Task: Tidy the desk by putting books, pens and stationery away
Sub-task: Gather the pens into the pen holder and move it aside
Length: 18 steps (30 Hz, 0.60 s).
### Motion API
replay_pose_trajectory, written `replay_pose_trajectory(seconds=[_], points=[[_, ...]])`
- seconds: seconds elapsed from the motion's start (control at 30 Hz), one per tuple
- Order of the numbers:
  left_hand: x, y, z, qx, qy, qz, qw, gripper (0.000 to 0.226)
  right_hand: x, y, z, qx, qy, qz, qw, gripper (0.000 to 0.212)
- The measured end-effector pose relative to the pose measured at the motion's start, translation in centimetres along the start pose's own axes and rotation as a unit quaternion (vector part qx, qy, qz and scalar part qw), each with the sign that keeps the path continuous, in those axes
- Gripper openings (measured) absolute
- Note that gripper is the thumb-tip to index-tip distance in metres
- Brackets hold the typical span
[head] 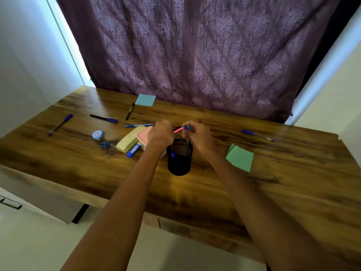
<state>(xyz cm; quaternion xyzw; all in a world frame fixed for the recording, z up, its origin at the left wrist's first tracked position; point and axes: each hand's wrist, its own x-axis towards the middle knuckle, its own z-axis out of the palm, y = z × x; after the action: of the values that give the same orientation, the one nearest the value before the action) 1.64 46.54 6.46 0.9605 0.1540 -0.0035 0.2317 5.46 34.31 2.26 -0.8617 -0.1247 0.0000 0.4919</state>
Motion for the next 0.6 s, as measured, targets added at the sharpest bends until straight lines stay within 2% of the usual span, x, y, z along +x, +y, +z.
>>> replay_pose_trajectory(seconds=[0.07, 0.17, 0.27, 0.33, 0.47, 0.6], points=[[0.1, 0.1, 0.0, 0.036, -0.011, -0.024, 0.999, 0.032, -0.1, 0.5, -0.1, -0.026, -0.014, 0.006, 1.000, 0.009], [0.8, 0.9, 0.2, 0.054, -0.017, -0.031, 0.998, 0.036, 0.2, 1.0, -0.8, -0.033, -0.006, 0.007, 0.999, 0.011], [1.9, 2.9, 0.8, 0.052, 0.035, -0.011, 0.998, 0.035, 1.2, 1.8, -2.6, 0.008, 0.040, 0.011, 0.999, 0.017], [2.7, 5.1, 1.6, 0.048, 0.067, 0.015, 0.997, 0.035, 2.3, 3.0, -4.8, -0.008, 0.087, 0.025, 0.996, 0.021], [5.1, 10.1, 4.7, -0.013, 0.045, 0.058, 0.997, 0.031, 5.0, 7.8, -9.3, -0.093, 0.126, 0.081, 0.984, 0.022], [7.7, 13.6, 9.4, 0.070, 0.013, 0.045, 0.996, 0.033, 7.0, 13.0, -13.4, -0.230, 0.086, 0.143, 0.959, 0.030]])
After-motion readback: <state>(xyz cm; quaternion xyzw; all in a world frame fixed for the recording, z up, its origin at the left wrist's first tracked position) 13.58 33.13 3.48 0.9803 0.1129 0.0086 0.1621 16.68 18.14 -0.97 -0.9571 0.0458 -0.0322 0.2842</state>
